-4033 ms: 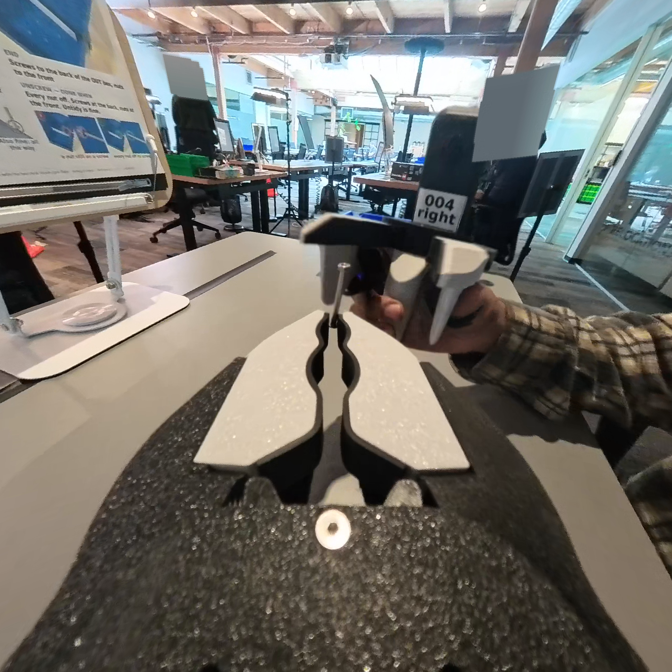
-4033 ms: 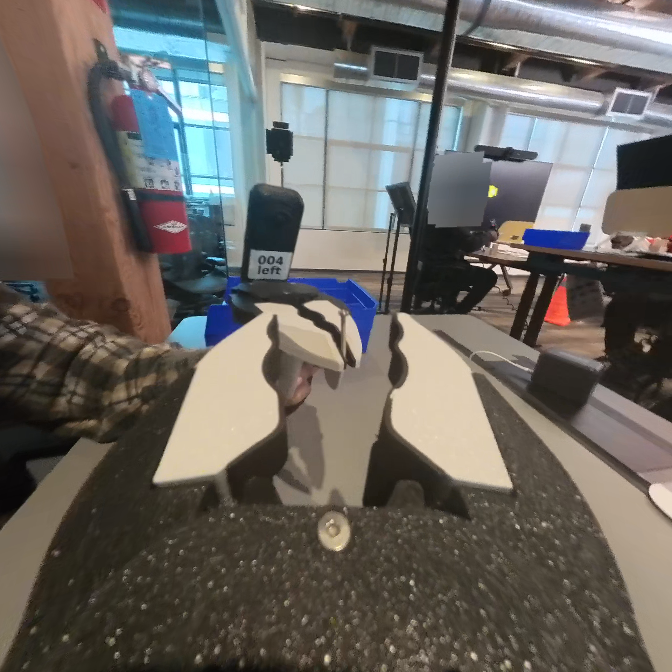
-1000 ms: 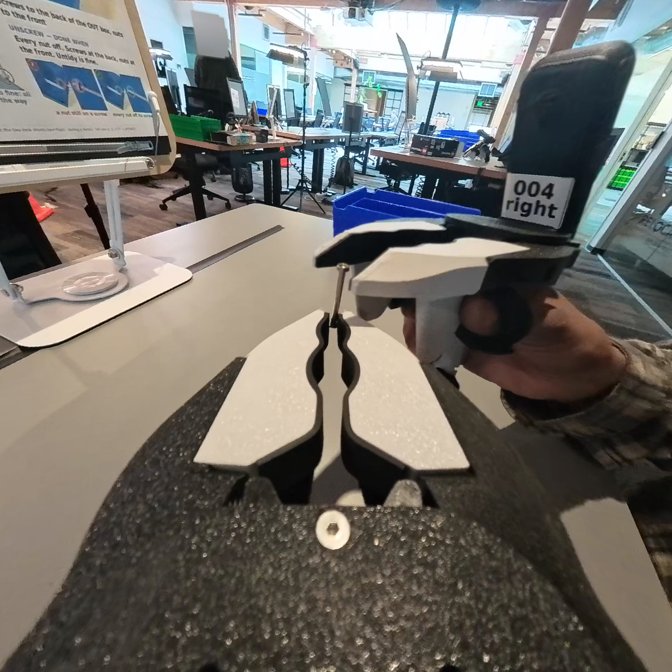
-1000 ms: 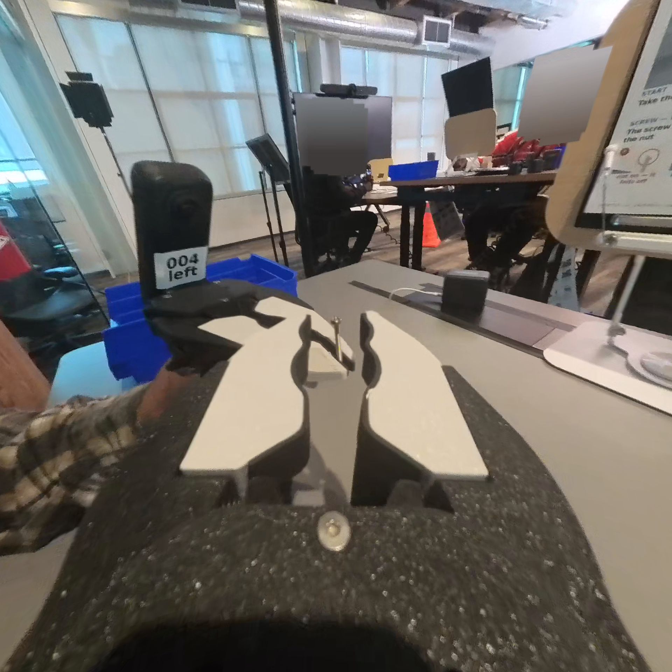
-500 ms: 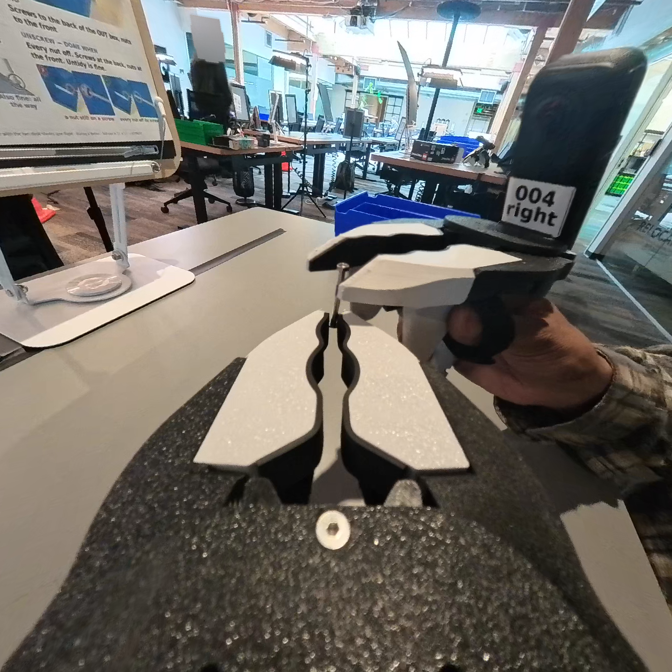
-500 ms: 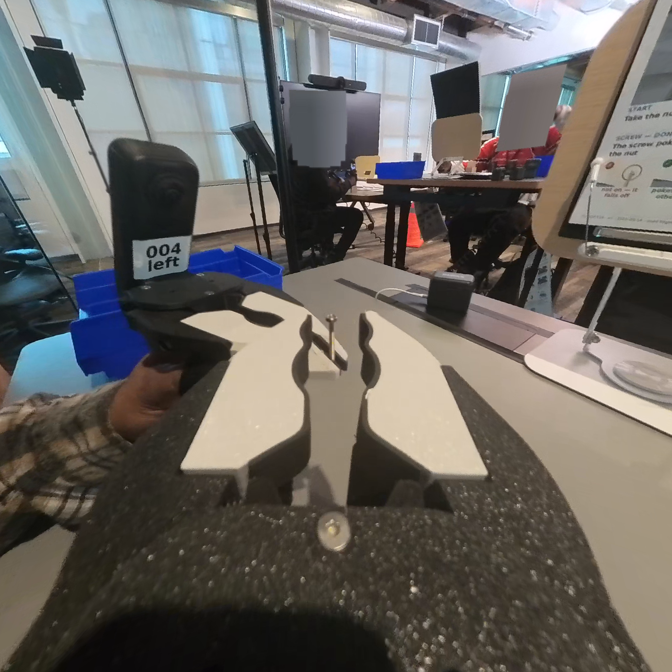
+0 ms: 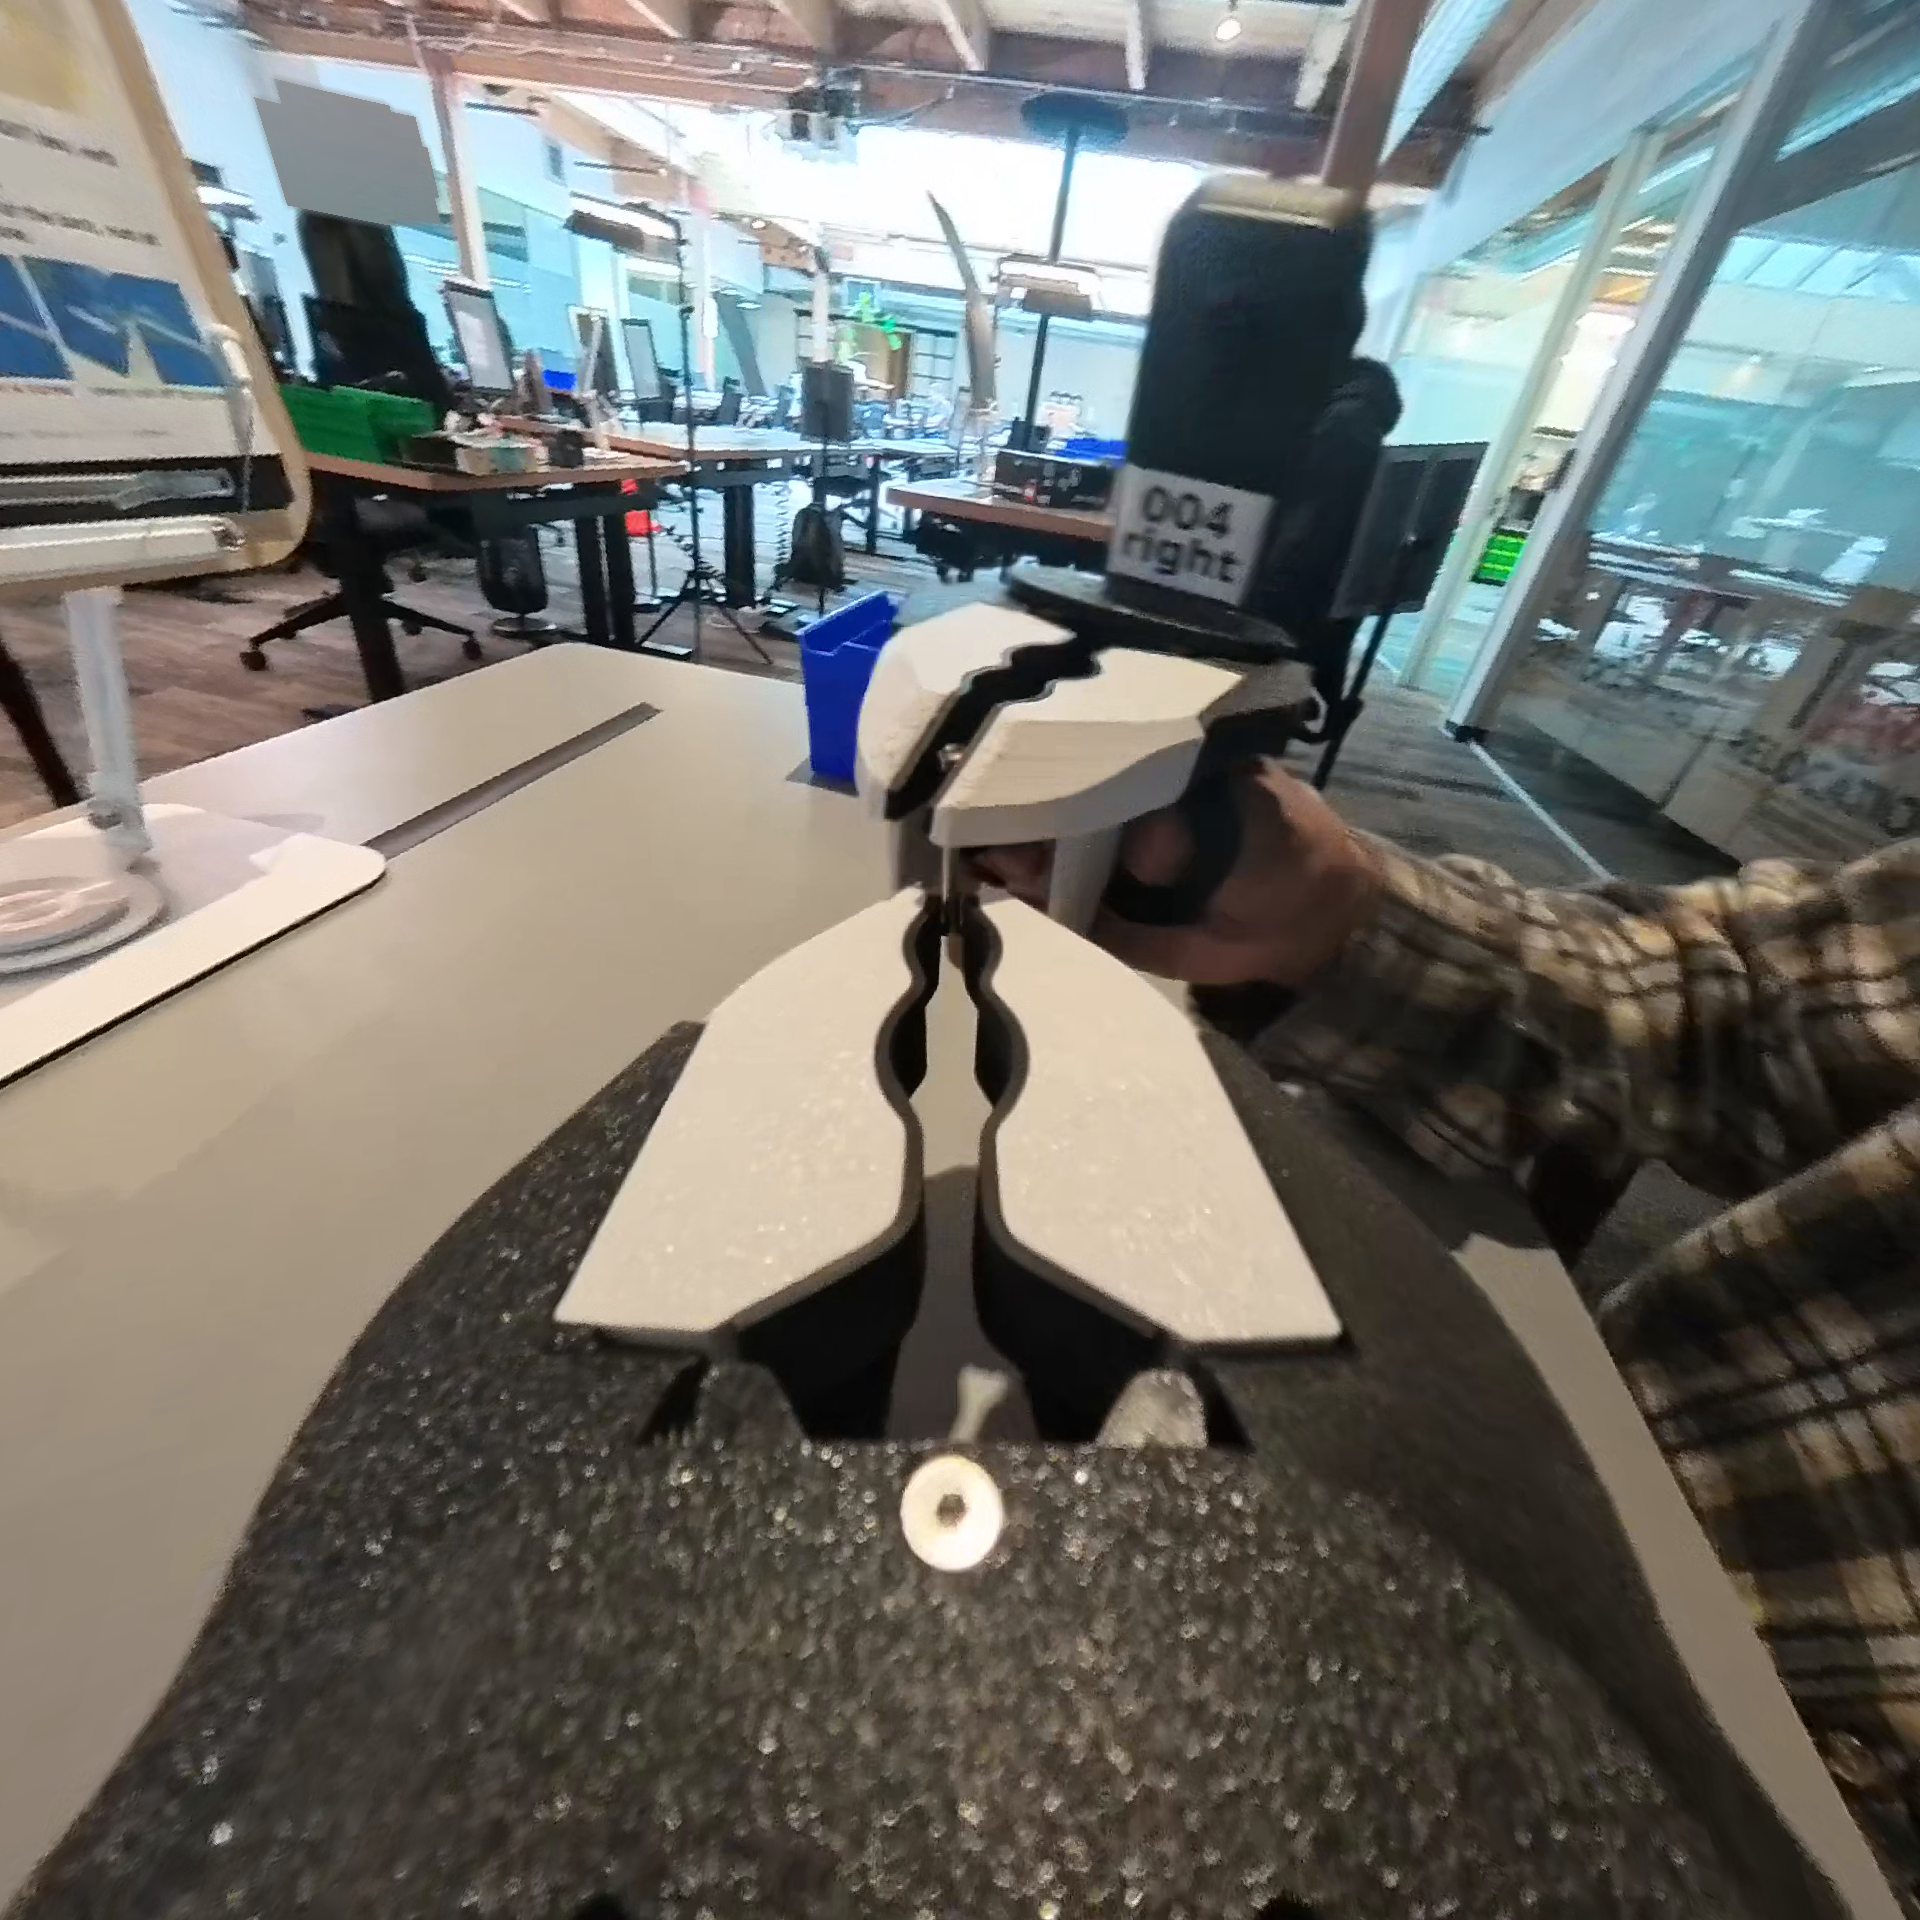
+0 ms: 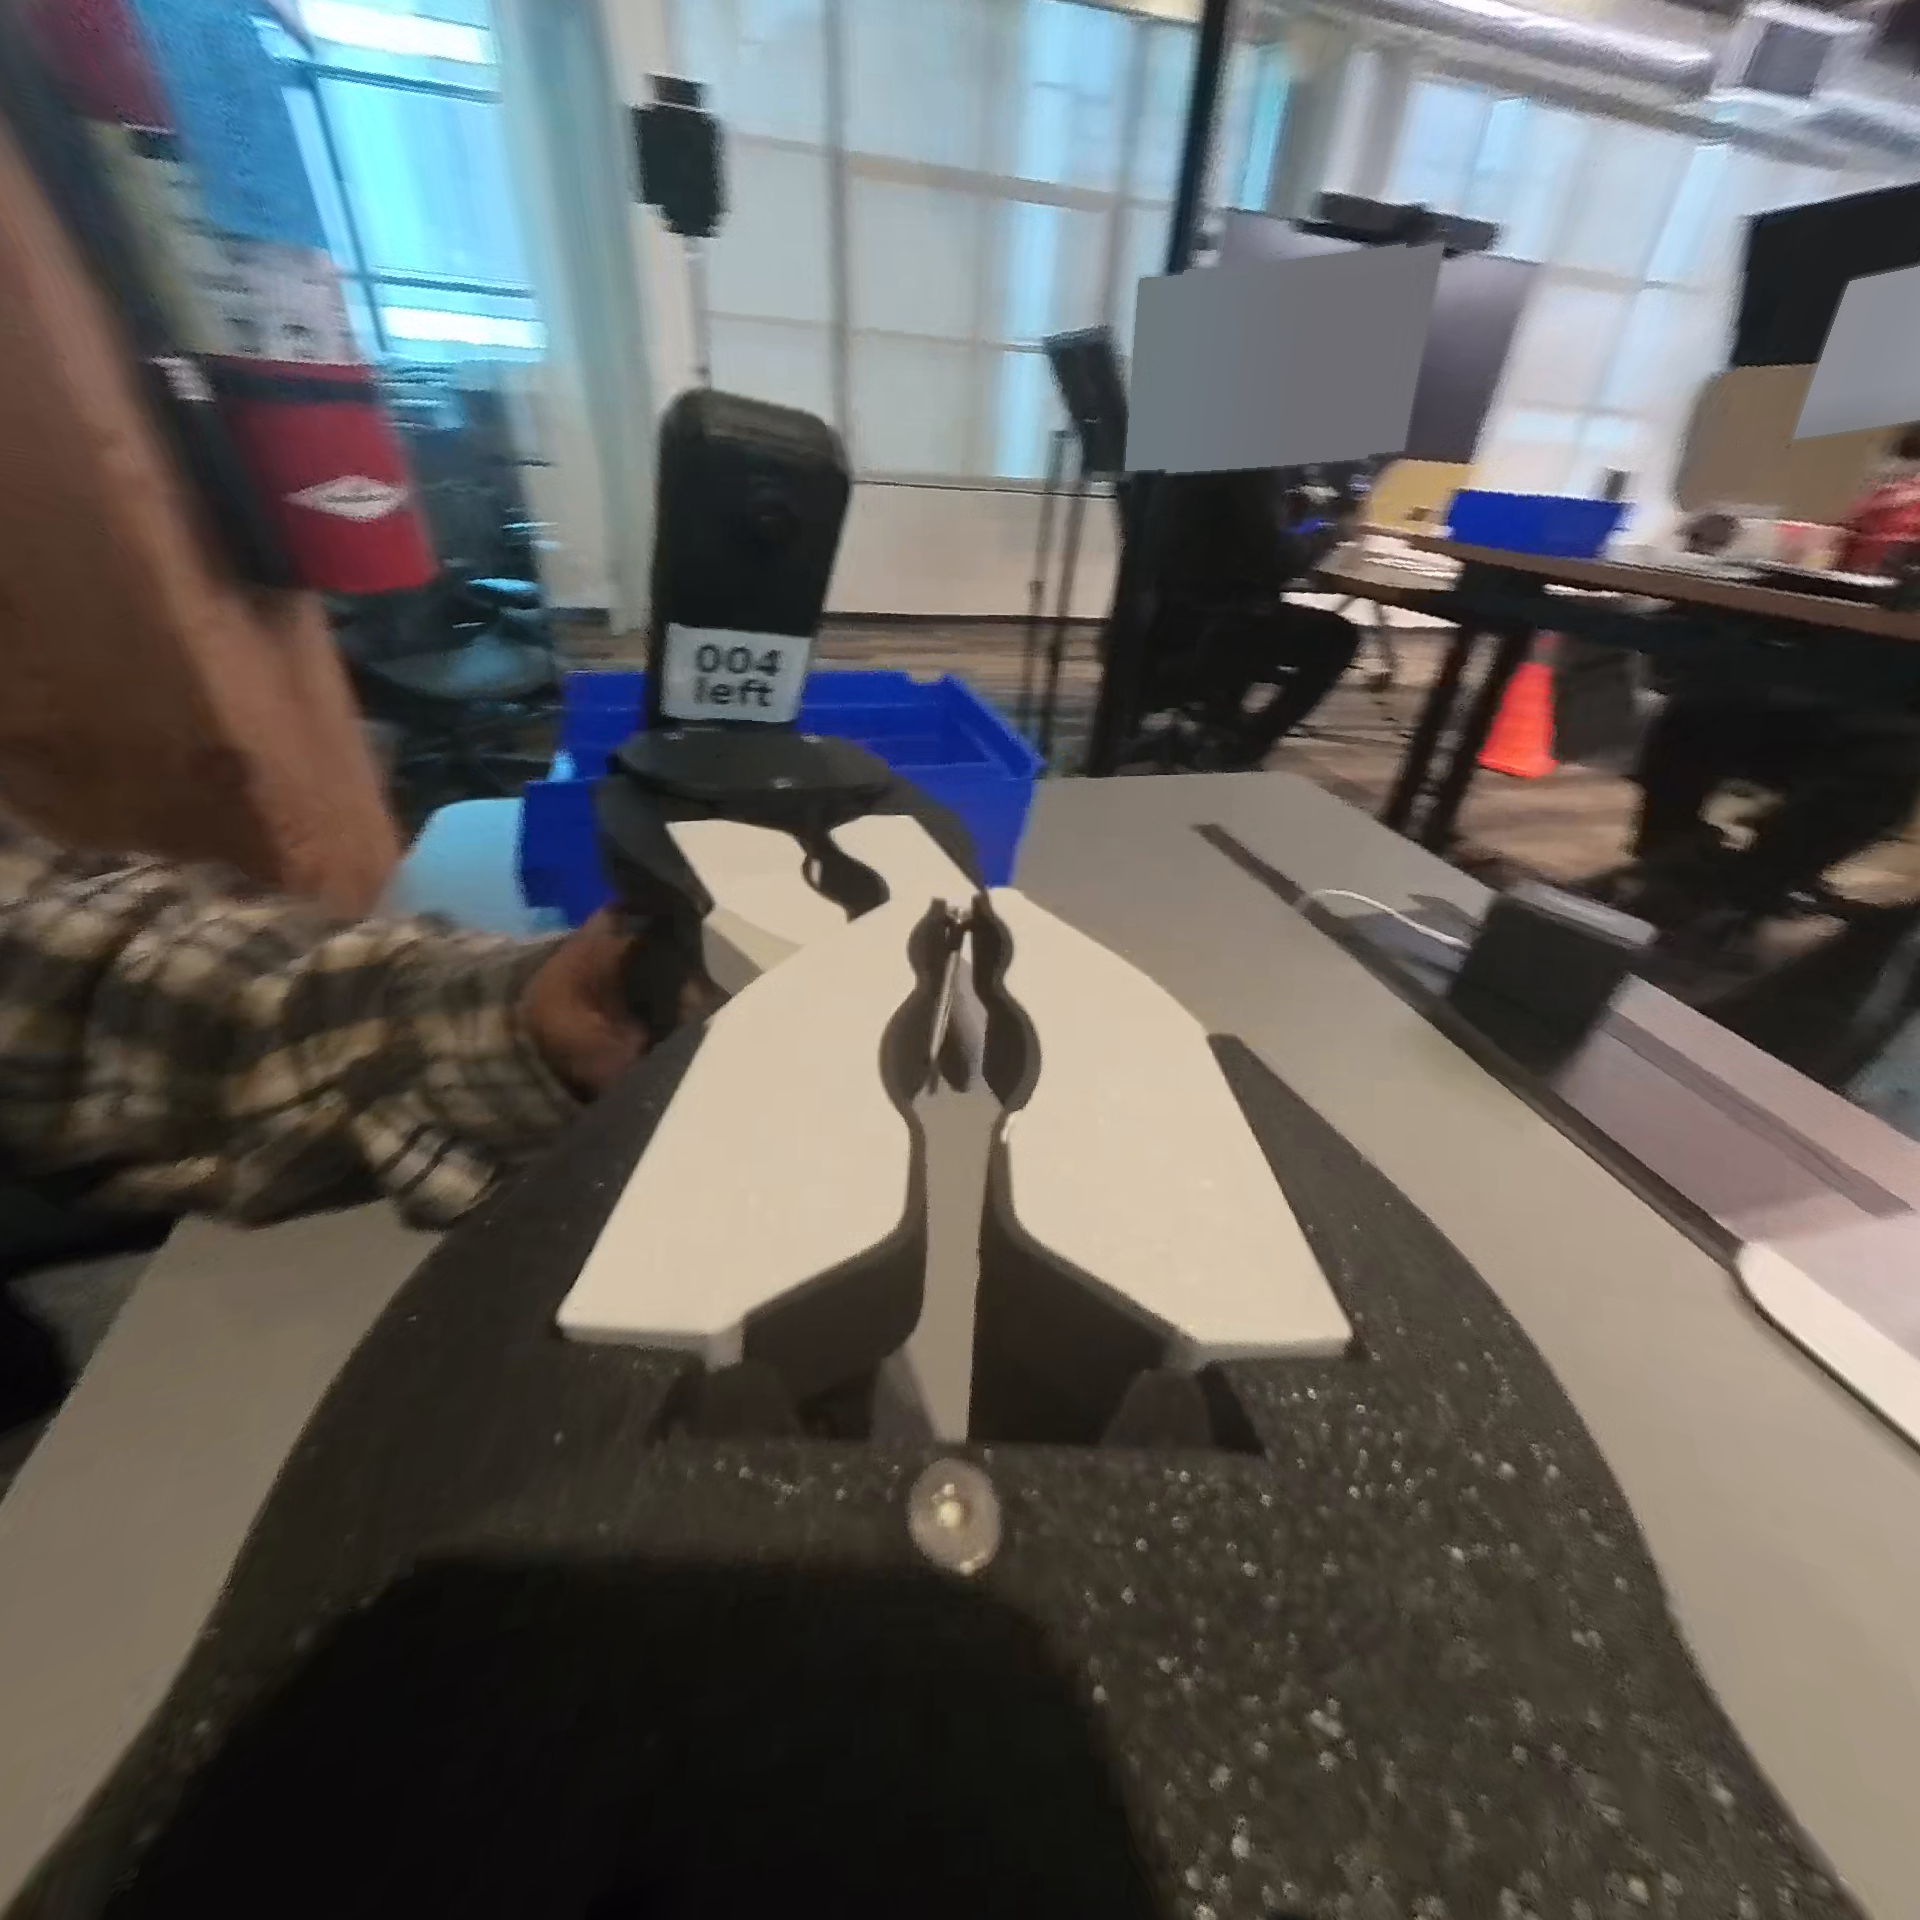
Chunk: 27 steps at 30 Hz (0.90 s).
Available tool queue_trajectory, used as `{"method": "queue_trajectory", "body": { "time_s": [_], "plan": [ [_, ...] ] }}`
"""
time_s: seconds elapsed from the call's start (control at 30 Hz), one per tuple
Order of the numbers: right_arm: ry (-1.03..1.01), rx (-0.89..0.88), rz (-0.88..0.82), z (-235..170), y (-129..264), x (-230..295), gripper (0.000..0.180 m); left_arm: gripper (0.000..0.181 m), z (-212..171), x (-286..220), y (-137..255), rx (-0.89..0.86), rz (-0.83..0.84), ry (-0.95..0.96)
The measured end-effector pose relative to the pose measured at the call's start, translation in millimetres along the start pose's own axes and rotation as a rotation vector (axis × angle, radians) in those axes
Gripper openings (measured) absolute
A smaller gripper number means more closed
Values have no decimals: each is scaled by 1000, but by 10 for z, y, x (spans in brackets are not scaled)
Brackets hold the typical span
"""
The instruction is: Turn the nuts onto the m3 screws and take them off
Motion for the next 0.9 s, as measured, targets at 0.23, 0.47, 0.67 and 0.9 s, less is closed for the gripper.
{"method": "queue_trajectory", "body": {
  "time_s": [0.23, 0.47, 0.67, 0.9],
  "plan": [
    [-42, 60, 468, 66, 25, -64, 4, 3, 25, -87, -27, -77, -217, 36],
    [-41, 55, 421, 20, 45, -170, 6, 3, -18, -38, -40, -29, -111, 11],
    [-41, -2, 137, -98, 68, -144, 24, 3, -27, -2, -25, 2, -8, -15],
    [14, -41, -9, -136, 81, -35, 25, 3, -45, 8, -34, 9, 5, -4]
  ]
}}
Point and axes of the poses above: each gripper's, where its closed fingertips meet, y back along the fingers, z out of its top, x = y × z across the jaws, the point moved 8 cm from there along y, back along the fingers, and after that the axes turned 12 degrees about -y, right-handed, at the moved point
